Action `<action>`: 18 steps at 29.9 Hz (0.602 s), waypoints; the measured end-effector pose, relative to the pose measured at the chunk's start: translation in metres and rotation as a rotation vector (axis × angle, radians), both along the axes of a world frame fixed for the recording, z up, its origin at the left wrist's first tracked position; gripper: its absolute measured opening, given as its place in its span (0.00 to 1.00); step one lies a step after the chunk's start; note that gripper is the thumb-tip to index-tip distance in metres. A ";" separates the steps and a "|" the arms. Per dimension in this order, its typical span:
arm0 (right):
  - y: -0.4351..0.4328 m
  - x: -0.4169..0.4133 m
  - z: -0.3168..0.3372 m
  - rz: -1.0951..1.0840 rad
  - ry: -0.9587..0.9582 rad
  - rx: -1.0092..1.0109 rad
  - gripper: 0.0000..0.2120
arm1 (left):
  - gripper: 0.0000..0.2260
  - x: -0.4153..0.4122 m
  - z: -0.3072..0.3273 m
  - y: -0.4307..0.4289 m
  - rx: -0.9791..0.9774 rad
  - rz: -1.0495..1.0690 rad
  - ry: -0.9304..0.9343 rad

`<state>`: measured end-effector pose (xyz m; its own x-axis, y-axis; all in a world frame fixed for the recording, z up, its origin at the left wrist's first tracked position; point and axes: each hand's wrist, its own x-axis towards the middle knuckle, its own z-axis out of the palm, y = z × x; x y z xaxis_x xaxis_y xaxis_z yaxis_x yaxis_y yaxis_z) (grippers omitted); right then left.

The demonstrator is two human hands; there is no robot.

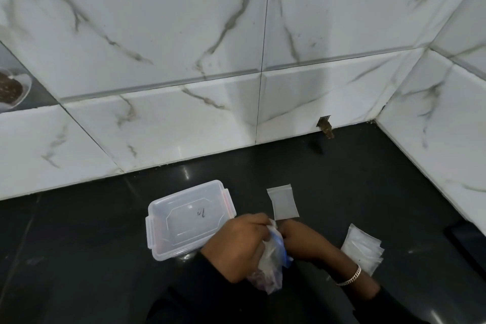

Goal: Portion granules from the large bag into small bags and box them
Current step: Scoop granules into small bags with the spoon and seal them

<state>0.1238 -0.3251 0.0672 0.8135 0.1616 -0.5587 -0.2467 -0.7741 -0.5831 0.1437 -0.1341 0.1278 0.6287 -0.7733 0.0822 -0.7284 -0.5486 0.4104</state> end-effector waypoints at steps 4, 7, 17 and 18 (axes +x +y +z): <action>-0.014 -0.002 0.006 -0.173 -0.132 -0.021 0.07 | 0.19 0.000 -0.012 0.012 0.102 0.025 0.084; -0.011 -0.004 0.008 -0.232 -0.295 -0.027 0.06 | 0.19 -0.007 -0.040 0.022 0.162 0.119 0.162; -0.008 -0.013 0.001 -0.517 -0.380 0.137 0.06 | 0.09 -0.030 -0.024 0.024 0.018 0.201 0.171; -0.008 -0.014 0.002 -0.537 -0.387 0.144 0.06 | 0.08 -0.031 -0.020 0.024 -0.029 0.231 0.172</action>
